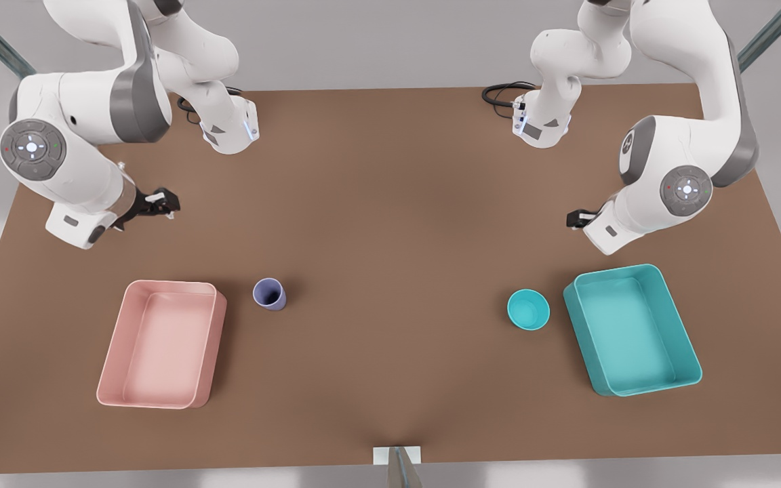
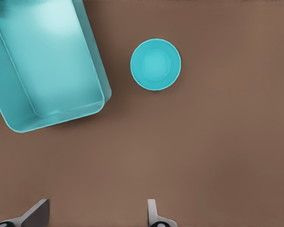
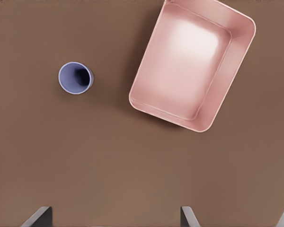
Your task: Put the bowls and cups in different boxes
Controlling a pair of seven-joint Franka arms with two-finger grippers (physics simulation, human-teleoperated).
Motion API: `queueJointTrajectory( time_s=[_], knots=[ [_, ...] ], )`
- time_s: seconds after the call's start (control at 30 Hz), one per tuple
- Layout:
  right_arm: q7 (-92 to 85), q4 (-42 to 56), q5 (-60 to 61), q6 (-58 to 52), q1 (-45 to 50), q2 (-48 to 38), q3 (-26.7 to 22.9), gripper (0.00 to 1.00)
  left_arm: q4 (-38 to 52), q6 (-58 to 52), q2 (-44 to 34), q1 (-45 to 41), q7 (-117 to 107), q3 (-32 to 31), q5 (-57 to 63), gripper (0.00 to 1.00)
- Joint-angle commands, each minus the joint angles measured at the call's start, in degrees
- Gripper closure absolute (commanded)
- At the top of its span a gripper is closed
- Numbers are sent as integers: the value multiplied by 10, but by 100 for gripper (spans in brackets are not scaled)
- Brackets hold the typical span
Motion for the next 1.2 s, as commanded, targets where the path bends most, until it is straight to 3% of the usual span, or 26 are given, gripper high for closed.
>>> queueJointTrajectory(
  time_s=[0.0, 0.1, 0.17, 0.27, 0.4, 0.63, 0.93, 0.97, 1.17],
  knots=[
    [-22, -2, 1, 31, 0, -1, -1, 0, 0, 9, 0, 0, 5, 0, 0, 0],
    [-22, -1, 0, 31, 6, 6, -4, 0, 0, 17, 27, -28, 2, -2, 1, 0],
    [-22, 7, 0, 59, 49, 69, 3, 0, 1, 121, 103, -80, -42, -8, 8, 0],
    [37, 8, 9, 151, 108, 132, 3, 0, 1, 330, 207, -84, -62, -9, 8, 0],
    [123, 7, 26, 241, 152, 191, 3, 0, -2, 406, 246, -90, -61, -9, 6, 0],
    [114, -4, 41, 282, 82, 259, 0, 0, -43, 400, 283, -90, -59, -7, 7, 0],
    [111, -138, 42, 409, 50, 241, 0, 0, -53, 420, 309, -96, -65, -6, 23, 0],
    [111, -141, 47, 413, 49, 242, 0, 0, -53, 427, 310, -97, -70, -6, 22, 7],
    [111, -162, 60, 418, 49, 248, 1, 0, -53, 441, 318, -99, -74, -6, 22, 22]
  ],
)
